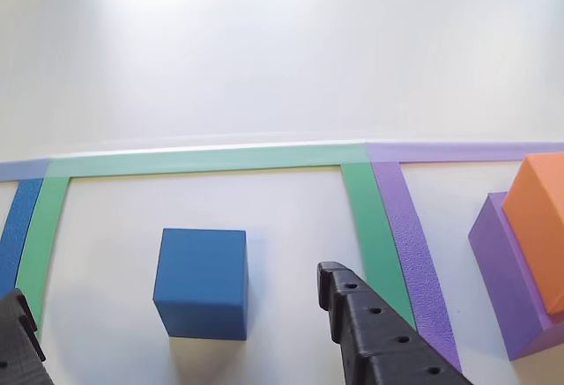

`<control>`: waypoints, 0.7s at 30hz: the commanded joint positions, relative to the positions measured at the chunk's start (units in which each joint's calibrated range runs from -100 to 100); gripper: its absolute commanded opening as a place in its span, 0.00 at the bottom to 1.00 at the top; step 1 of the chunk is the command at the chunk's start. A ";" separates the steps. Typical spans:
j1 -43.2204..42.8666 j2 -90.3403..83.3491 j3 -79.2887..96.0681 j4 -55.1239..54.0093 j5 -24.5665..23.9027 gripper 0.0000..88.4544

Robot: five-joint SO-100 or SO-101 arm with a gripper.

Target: Tower of hanoi

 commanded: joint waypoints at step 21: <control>-3.47 -0.58 -4.75 1.96 0.00 0.31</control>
